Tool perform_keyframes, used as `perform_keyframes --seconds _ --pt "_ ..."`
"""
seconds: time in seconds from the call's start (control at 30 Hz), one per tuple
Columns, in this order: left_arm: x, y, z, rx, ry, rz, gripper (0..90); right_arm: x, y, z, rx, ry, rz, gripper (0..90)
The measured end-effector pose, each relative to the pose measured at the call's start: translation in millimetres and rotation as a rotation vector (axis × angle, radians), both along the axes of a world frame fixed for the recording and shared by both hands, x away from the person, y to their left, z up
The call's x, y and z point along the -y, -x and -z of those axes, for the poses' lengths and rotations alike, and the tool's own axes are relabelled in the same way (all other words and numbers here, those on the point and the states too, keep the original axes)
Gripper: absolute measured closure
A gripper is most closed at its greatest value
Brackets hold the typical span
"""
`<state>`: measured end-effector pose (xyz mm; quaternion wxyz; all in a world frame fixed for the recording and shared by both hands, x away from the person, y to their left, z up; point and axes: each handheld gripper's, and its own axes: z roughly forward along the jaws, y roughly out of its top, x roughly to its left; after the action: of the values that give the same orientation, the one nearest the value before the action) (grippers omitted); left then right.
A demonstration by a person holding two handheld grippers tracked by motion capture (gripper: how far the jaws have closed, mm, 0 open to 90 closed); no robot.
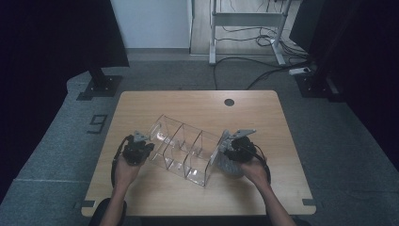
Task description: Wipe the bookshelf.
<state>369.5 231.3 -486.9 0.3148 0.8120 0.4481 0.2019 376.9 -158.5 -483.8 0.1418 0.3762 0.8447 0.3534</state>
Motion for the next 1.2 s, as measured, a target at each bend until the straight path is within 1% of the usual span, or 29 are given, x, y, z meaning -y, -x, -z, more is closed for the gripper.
perform_keyframes --seconds 0.27,0.47,0.63,0.87,0.97,1.2 --pt "-0.2 -0.4 0.4 -0.004 0.01 -0.004 86.0 -2.2 -3.8 11.9 -0.026 0.016 0.003 64.3" --pt "-0.4 -0.8 0.3 -0.009 0.016 -0.009 86.0 -5.9 -6.4 22.9 -0.05 0.043 0.004 64.4" --pt "0.0 -1.0 0.4 -0.011 0.018 -0.018 86.1 -7.3 -7.9 28.5 -0.063 0.044 0.009 64.5" --pt "2.1 -0.4 1.0 -0.008 0.018 -0.04 86.8 -11.8 -3.5 27.0 -0.054 0.07 0.016 64.6" --pt "2.8 -0.2 1.3 -0.008 0.022 -0.049 87.0 -14.0 0.6 25.9 -0.052 0.079 0.008 64.5" --pt "4.4 0.2 1.4 -0.006 0.017 -0.063 87.0 -16.1 11.1 24.6 -0.062 0.075 -0.011 64.0"
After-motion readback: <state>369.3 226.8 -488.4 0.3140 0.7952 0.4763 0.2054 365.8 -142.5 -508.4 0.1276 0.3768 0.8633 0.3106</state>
